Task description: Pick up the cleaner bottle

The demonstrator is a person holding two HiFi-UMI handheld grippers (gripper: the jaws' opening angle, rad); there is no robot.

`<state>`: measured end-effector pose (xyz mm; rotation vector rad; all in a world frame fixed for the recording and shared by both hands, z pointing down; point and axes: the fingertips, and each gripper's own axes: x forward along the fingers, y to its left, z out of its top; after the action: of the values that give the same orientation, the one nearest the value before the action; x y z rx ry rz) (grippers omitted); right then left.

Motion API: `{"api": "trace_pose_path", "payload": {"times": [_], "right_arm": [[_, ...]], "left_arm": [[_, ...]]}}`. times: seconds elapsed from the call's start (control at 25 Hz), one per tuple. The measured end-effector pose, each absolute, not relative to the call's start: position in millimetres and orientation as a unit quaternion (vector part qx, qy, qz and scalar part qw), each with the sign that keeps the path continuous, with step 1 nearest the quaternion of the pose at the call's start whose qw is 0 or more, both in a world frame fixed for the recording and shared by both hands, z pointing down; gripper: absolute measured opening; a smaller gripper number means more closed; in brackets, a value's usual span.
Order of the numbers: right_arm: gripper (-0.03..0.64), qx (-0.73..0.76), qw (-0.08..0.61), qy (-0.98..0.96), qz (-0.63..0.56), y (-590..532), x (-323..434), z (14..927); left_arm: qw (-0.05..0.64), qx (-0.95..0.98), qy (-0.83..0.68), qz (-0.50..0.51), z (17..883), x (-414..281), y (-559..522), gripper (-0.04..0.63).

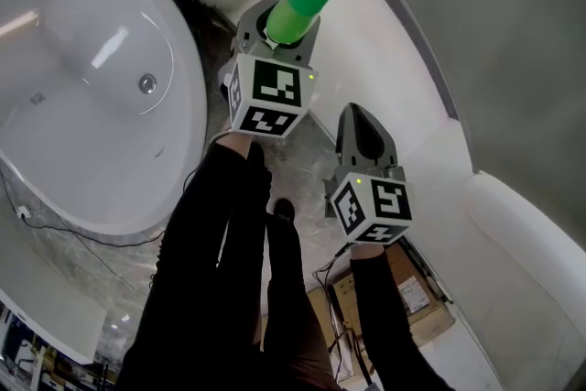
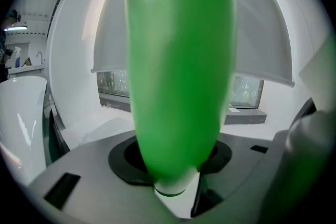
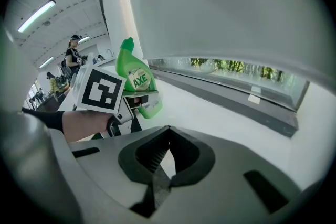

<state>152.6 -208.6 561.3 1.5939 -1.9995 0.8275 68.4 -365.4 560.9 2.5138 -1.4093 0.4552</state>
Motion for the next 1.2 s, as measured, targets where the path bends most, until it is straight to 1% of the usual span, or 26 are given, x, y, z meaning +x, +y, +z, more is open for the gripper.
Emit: {"api": "trace_pose_path", "payload": {"times": [0.24,0.68,0.88,1.2], "right_arm": [[0.002,0.573,0.215,-0.740,0.279,-225,140,524],[0.002,0.540,0.208,-0.779,0.243,-246,96,464],[0.002,0.525,0.202,-0.794,0.229,-252,77,447],[0.002,0.505,0.209,-0.808,0.219,-252,55,433]], "left_arm": [[0.109,0.851,-0.495,0.140,511,44,-366,0.198],[0.106,0.824,-0.540,0.134,442,-29,-358,0.196],[0.094,0.814,-0.555,0.141,424,-54,-353,0.195],[0.109,0.795,-0.581,0.134,405,-88,-336,0.193]]}}
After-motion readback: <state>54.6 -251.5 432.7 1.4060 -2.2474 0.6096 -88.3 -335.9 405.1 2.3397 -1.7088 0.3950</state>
